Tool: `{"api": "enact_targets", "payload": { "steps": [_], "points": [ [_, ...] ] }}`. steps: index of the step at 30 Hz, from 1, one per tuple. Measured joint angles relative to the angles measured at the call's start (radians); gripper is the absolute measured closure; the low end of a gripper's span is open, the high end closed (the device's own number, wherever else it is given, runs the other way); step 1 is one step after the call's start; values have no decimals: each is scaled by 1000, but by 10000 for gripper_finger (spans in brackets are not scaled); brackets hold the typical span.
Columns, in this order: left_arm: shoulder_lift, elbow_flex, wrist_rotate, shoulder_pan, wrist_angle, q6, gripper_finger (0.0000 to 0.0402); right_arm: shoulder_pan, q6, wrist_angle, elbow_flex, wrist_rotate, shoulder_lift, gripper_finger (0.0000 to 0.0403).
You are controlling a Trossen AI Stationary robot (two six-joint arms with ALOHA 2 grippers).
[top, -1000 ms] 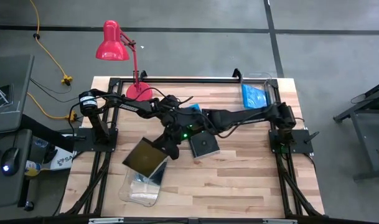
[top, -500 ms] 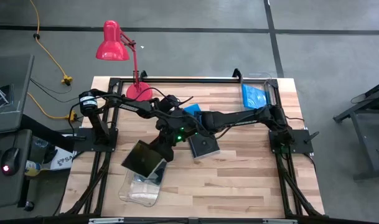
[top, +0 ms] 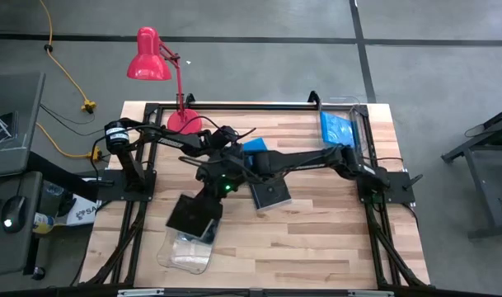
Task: Pick & place jewel cases by type
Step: Put the black cd case into the bottom transparent bin
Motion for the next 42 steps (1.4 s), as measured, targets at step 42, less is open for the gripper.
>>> {"api": "enact_targets", "payload": {
  "steps": [42],
  "points": [
    [0,0,-77,0,82,0,163,-9,-94,140,-164,-230,72,389]
  ]
}}
